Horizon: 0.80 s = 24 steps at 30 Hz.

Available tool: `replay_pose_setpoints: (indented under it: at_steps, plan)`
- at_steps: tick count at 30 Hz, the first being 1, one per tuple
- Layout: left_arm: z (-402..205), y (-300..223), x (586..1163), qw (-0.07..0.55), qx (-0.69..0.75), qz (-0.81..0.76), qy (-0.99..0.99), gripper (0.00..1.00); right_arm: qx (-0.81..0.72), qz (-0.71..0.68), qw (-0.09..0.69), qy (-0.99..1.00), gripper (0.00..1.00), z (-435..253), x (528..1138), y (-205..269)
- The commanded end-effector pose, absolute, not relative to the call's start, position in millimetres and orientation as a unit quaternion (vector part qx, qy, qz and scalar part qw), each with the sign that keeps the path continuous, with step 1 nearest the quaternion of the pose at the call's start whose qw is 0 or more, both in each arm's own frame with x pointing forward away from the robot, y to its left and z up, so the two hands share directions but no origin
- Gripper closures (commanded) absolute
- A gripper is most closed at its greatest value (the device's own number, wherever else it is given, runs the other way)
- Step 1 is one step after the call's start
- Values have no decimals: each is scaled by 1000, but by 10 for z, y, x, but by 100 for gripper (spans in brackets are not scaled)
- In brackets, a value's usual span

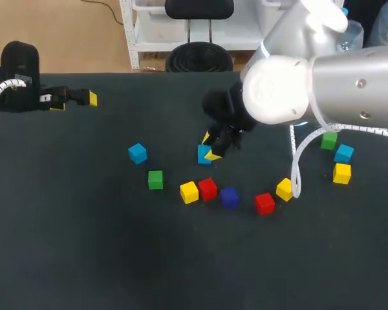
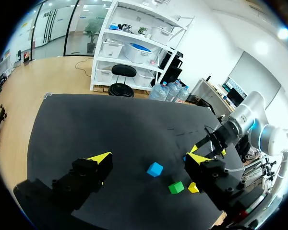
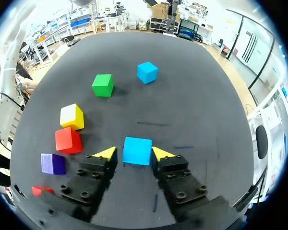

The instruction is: Place the blue cubes, place green cubes on the blue cubes, place the yellow cubes on the green cubes, then place the red cubes on the yellow cubes, and place purple cube on the red cubes.

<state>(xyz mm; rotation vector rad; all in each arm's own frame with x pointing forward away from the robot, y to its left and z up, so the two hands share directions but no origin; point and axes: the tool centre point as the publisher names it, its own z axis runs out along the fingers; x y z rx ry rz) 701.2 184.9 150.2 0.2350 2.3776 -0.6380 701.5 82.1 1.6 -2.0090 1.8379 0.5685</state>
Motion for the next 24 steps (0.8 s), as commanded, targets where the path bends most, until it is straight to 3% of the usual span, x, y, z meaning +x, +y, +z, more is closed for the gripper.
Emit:
replay_pose_setpoints:
  at_steps: [1,24]
  plan:
    - [1498,1853,7012,329,90,-244,908,0,-710,202,178,651,0,14,7030,833]
    - [1498,1853,7012,329,90,-244,908,0,-679,205,207,674,0,427,7027,538]
